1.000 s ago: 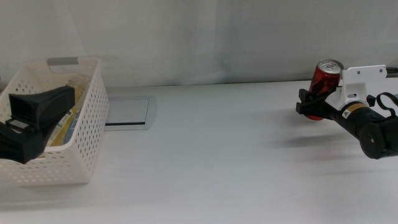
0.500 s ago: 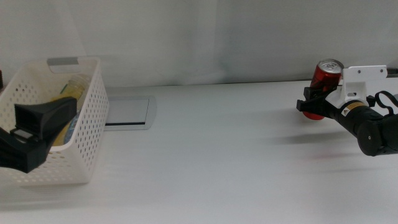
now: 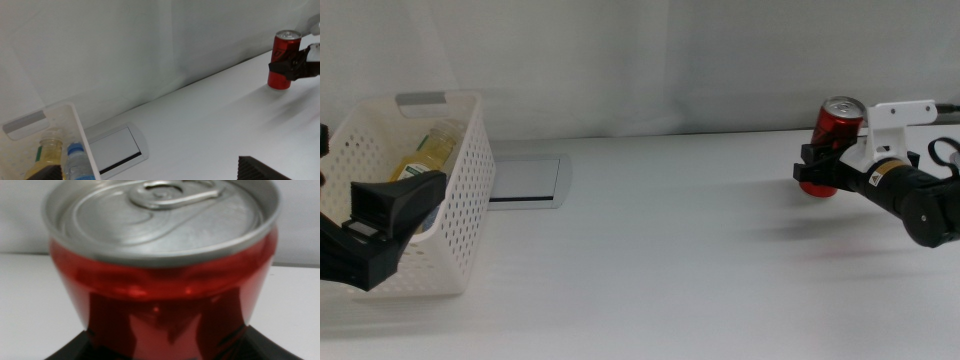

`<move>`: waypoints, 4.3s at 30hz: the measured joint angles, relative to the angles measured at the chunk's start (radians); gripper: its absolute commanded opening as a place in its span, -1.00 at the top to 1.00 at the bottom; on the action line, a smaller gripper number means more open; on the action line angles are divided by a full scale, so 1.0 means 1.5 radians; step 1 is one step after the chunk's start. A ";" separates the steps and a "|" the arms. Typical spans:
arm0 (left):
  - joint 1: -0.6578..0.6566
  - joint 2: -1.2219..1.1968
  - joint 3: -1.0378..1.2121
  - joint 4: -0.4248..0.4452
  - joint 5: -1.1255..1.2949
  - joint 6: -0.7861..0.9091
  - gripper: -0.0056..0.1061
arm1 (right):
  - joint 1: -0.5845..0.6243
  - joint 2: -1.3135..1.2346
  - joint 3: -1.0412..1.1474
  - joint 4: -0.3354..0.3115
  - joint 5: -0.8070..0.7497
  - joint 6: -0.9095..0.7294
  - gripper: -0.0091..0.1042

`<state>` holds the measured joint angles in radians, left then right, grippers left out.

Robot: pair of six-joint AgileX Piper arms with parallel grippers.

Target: Use arms to grab the bottles and put them into the dustbin to the left of the table.

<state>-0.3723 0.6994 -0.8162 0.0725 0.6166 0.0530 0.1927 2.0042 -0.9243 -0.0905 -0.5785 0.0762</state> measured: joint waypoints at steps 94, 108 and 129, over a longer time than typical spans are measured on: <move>-0.053 0.000 0.000 -0.067 0.014 0.079 -0.69 | -0.054 -0.709 0.114 0.045 0.620 -0.149 0.88; -0.053 0.001 0.208 -0.091 -0.244 0.090 -0.69 | -0.072 -0.995 0.248 0.050 0.638 -0.107 0.88; -0.185 0.286 0.259 -0.101 -0.521 0.068 -0.67 | -0.072 -1.018 0.564 0.087 0.364 -0.059 0.88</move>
<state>-0.6500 1.1290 -0.4272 -0.0794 -0.1656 0.1546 0.0841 0.4770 -0.0790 0.0405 -0.0330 -0.0124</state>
